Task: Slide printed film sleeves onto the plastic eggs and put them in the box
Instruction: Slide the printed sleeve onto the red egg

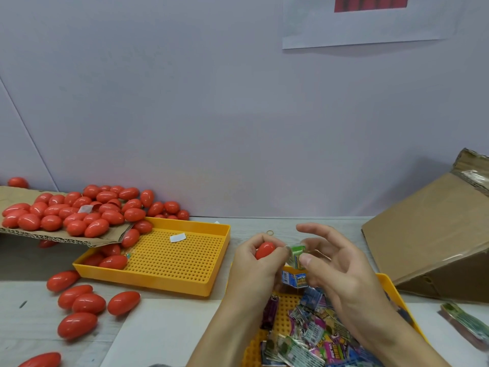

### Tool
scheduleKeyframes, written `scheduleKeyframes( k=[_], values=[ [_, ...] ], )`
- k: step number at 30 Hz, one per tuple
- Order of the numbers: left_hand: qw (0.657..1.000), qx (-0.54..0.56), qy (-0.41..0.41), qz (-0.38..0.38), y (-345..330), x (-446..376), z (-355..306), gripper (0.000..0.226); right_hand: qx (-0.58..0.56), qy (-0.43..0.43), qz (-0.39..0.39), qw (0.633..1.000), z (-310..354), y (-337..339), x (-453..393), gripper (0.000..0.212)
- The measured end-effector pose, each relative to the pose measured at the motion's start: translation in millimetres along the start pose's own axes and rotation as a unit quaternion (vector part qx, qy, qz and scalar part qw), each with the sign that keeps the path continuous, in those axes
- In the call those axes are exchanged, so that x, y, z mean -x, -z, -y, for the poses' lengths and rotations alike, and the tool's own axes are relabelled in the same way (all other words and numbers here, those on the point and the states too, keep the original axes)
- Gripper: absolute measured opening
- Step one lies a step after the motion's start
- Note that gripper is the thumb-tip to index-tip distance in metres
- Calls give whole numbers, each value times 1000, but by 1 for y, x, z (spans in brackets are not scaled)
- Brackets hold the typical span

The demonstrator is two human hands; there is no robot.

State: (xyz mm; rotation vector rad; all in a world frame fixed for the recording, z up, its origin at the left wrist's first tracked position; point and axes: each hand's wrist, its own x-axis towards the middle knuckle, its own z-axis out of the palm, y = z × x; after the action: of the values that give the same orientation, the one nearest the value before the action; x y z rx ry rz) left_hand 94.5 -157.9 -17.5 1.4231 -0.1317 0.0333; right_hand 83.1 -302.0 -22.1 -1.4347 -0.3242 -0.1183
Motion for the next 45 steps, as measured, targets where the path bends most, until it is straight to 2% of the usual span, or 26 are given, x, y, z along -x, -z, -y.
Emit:
scheduleKeyframes(
  k=[6, 13, 16, 23, 29, 34, 37, 45],
  values=[
    [999, -39, -7, -24, -1, 0, 2, 32, -15, 10, -31, 999, -2, 2, -3, 36],
    [993, -112, -25, -25, -3, 2, 2, 13, -76, 5, -89, 993, 0, 4, -4, 33],
    [993, -112, -18, -19, -2, 3, 2, 13, -102, -7, -102, 990, 1, 3, -4, 34],
    [995, -95, -26, -17, -1, 2, 2, 14, -97, -26, -93, 991, 2, 3, -3, 39],
    [996, -73, -43, -29, -1, 1, 2, 13, -73, -27, -73, 994, 3, -1, -2, 32],
    [990, -121, -71, 1, -3, 4, 1, 18, -43, -18, -107, 993, 2, 0, -3, 29],
    [984, -150, -92, -18, -5, 5, 0, 17, -30, -15, -103, 994, 1, -1, -4, 30],
    [986, -115, -113, -48, -4, 2, -1, 17, -84, -42, -82, 992, 1, -1, -4, 37]
  ],
)
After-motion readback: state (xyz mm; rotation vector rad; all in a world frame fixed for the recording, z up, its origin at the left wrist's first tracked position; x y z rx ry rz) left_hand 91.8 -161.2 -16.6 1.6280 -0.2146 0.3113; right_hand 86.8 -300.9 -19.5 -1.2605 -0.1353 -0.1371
